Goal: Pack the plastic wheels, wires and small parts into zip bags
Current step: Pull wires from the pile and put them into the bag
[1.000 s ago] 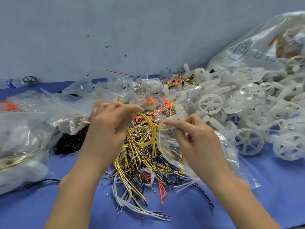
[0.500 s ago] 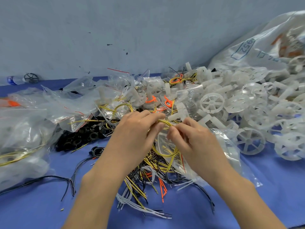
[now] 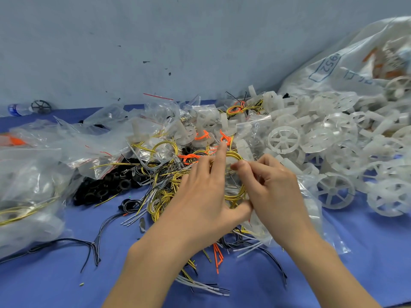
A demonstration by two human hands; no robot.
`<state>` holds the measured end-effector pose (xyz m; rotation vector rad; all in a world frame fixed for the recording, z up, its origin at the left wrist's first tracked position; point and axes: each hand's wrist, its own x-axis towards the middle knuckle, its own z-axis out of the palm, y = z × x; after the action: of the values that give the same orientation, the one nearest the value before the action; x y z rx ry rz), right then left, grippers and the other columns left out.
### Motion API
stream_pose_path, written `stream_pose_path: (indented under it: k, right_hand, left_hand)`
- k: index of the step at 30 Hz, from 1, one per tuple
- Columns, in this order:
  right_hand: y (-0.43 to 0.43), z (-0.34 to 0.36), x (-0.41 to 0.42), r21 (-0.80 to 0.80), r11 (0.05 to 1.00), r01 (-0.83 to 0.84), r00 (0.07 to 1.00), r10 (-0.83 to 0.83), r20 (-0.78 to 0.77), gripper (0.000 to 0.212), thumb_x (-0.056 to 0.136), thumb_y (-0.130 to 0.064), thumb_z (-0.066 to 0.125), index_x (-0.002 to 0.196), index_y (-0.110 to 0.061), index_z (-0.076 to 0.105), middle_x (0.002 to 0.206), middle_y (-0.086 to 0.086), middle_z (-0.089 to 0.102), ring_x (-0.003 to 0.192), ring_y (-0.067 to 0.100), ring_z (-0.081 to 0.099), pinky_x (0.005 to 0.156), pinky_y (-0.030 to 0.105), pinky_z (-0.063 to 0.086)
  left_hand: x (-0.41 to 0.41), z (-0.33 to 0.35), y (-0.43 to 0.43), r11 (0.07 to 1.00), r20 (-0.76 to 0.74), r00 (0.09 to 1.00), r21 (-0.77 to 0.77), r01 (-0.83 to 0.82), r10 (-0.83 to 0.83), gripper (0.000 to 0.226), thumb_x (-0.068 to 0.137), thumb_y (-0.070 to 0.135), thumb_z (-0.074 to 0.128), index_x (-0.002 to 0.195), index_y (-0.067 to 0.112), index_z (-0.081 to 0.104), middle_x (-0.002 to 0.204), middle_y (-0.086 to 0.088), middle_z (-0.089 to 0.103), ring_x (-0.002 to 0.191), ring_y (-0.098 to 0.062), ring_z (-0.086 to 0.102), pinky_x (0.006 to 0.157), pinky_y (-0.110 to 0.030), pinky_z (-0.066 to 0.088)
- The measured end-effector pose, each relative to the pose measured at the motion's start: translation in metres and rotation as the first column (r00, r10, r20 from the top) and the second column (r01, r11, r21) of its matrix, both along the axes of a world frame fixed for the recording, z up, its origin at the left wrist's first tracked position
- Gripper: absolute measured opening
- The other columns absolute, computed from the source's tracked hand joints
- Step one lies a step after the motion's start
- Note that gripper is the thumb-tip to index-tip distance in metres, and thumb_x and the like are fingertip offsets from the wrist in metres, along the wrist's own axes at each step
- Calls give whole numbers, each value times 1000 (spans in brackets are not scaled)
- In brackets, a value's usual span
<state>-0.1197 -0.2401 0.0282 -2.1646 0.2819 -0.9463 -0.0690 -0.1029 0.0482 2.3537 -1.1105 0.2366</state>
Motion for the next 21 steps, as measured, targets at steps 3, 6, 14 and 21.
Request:
stream_pose_path:
  k: [3,6,14,21]
  right_hand:
    - [0,0,0,13,1000,-10,1000,10,12,29,96,-37,53,82,-25,76,70,-3,45,69,16,50,62,38,41]
    - [-1,1,-1,21,1000,-16,1000,16,18,31,97,-41,50,85,-28,75,72,-4,45,70,15,51,62,36,42]
    - [-1,0,-1,30,999,-12,999,11,43,31,99,-40,50,85,-26,74,70,-7,41,68,13,48,58,28,37]
    - [-5,1,-1,109,994,-20,996,11,85,26,99,-41,53,89,-34,76,72,-7,45,67,12,51,55,17,33]
  left_hand:
    - [0,-3,-5,999,-26,999,-33,-38,37,102,73,64,46,153,31,-9,130,7,34,128,-11,33,109,-32,32]
    - [2,-5,-7,993,-87,996,-118,-30,19,93,81,59,54,153,35,1,128,9,39,122,-12,42,104,-33,39]
    - [7,-6,-2,977,-161,983,-206,52,-86,87,84,40,66,148,48,8,105,22,40,89,0,60,79,-28,53]
    - [9,-5,-1,900,-540,790,-433,36,-291,72,86,30,70,139,55,29,104,11,61,71,-22,70,66,-32,59]
